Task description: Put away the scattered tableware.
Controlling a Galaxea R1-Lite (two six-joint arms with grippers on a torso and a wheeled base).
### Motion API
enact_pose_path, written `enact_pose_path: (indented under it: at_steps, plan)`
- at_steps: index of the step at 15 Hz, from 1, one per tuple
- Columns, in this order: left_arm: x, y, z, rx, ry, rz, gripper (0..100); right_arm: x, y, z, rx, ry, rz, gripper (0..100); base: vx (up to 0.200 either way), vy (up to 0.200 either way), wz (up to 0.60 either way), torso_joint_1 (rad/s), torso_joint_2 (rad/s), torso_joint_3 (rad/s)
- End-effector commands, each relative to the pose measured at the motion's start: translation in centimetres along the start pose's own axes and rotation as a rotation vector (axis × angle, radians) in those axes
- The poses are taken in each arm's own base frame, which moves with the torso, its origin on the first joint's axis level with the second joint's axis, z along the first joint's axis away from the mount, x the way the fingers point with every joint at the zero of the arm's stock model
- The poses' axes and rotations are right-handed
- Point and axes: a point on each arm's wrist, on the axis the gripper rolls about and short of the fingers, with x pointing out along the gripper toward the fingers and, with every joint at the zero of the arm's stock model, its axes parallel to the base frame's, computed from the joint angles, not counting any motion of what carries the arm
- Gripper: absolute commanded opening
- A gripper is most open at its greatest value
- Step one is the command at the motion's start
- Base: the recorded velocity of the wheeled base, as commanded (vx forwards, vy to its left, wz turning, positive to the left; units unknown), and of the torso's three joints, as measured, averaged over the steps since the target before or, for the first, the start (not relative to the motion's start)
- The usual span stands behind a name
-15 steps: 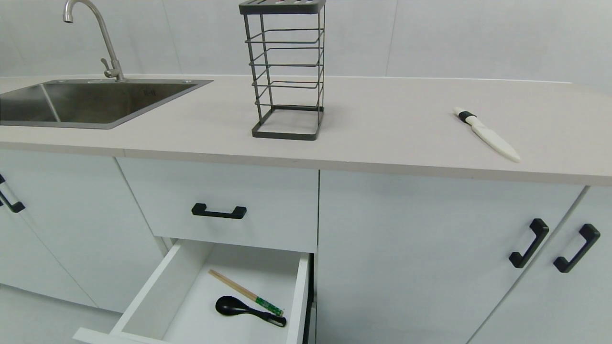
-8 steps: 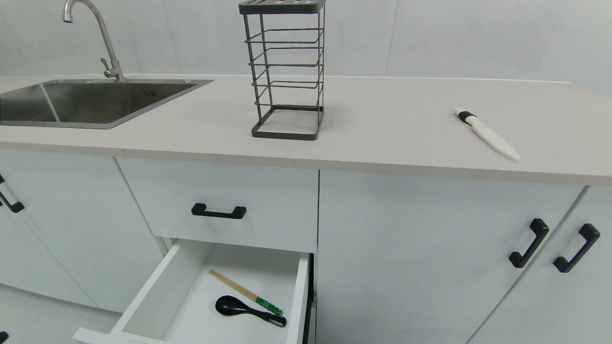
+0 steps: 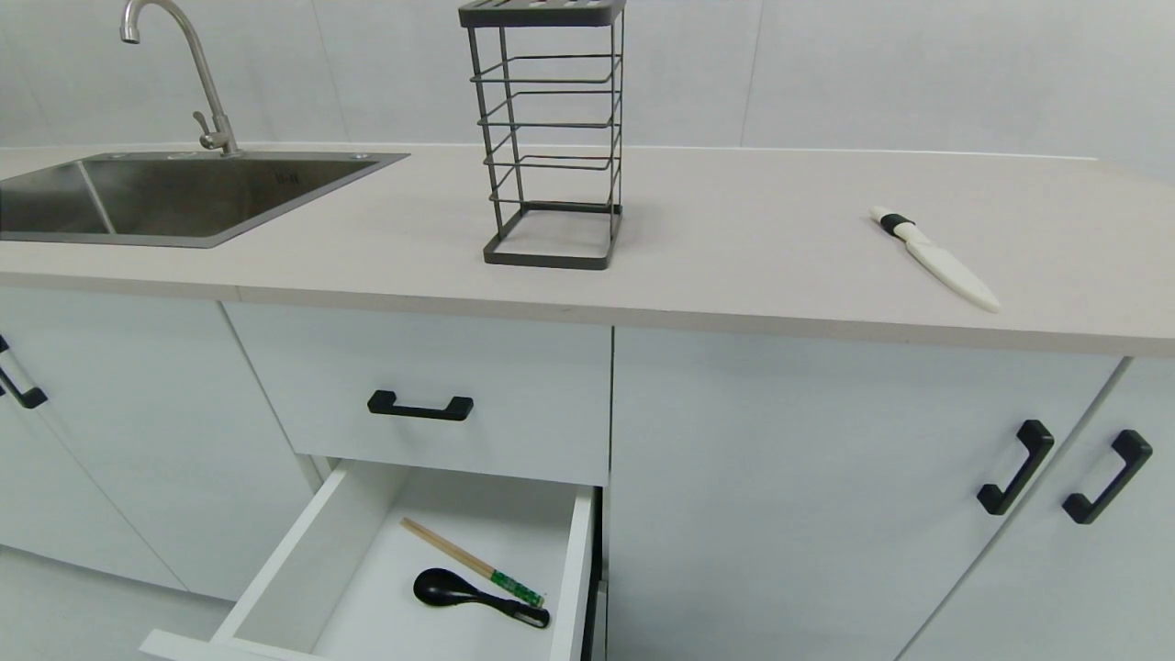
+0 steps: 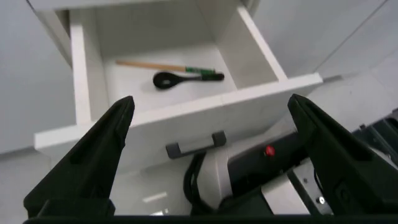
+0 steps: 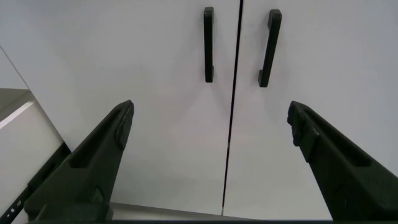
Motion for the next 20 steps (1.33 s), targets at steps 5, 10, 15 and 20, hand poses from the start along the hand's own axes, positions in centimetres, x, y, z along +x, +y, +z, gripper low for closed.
enact_pose_path:
  at_steps: [5,10,15,20]
  plan:
    - [2.9,1.0,-0.5,-0.13,0.345,-0.02,100,0.0,0.0,0.0,-0.001,0.002,0.0,100,0.0,0.0,0.0,0.0,0.0,0.0]
    - [4.5,1.5,-0.6,-0.158,0.493,-0.028,100,0.0,0.0,0.0,-0.001,0.002,0.0,100,0.0,0.0,0.0,0.0,0.0,0.0]
    - [7.3,1.8,-0.8,-0.134,0.63,-0.064,100,0.0,0.0,0.0,-0.001,0.002,0.0,100,0.0,0.0,0.0,0.0,0.0,0.0]
    - [10.5,2.8,-1.7,-0.094,0.678,0.032,100,0.0,0.0,0.0,-0.001,0.002,0.0,100,0.0,0.0,0.0,0.0,0.0,0.0]
